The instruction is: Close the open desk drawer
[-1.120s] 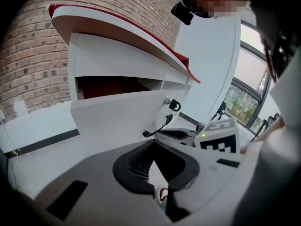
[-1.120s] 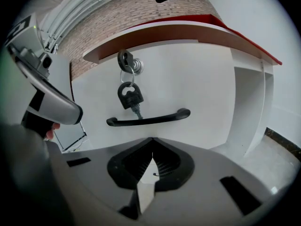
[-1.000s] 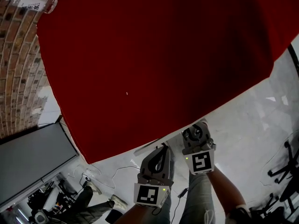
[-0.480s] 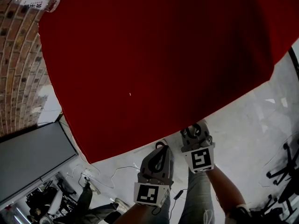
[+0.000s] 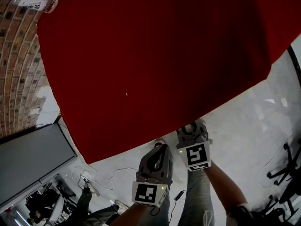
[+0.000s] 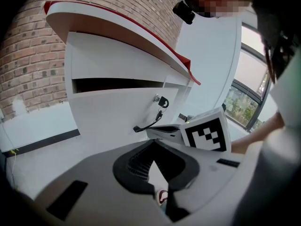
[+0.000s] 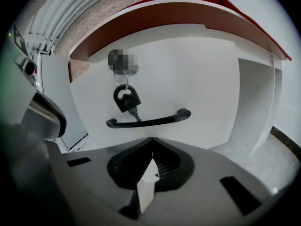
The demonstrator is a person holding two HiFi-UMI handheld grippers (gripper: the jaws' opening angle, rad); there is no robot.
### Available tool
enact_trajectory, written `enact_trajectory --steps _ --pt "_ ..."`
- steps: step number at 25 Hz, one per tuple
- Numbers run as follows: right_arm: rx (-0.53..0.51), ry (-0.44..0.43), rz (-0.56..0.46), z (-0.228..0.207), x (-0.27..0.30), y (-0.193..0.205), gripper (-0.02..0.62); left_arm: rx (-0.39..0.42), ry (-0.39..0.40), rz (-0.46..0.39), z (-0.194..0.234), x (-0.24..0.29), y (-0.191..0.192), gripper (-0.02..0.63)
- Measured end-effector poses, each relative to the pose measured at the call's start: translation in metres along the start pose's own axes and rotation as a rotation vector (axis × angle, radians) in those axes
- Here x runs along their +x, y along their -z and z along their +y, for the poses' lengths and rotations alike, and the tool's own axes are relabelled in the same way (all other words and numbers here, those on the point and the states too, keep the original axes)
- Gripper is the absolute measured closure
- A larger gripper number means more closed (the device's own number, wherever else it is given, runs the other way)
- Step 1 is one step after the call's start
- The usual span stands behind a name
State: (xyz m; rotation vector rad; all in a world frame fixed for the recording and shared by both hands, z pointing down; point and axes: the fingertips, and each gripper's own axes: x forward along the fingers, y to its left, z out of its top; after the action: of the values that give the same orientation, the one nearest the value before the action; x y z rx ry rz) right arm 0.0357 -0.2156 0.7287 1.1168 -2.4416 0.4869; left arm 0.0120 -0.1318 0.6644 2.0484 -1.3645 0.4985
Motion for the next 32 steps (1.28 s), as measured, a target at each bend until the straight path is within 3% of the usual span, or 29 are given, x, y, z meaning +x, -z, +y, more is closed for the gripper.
enact_trajectory --steps 7,32 --pt "0.023 -0.029 0.041 0.003 0.005 -0.002 0.597 -0.005 -0.001 0.009 0.004 -0.001 0.002 0.607" --pt "0.046 -0.025 -0.032 -0.001 0.04 -0.021 0.597 0.008 0.009 0.052 0.011 0.006 0.016 0.606"
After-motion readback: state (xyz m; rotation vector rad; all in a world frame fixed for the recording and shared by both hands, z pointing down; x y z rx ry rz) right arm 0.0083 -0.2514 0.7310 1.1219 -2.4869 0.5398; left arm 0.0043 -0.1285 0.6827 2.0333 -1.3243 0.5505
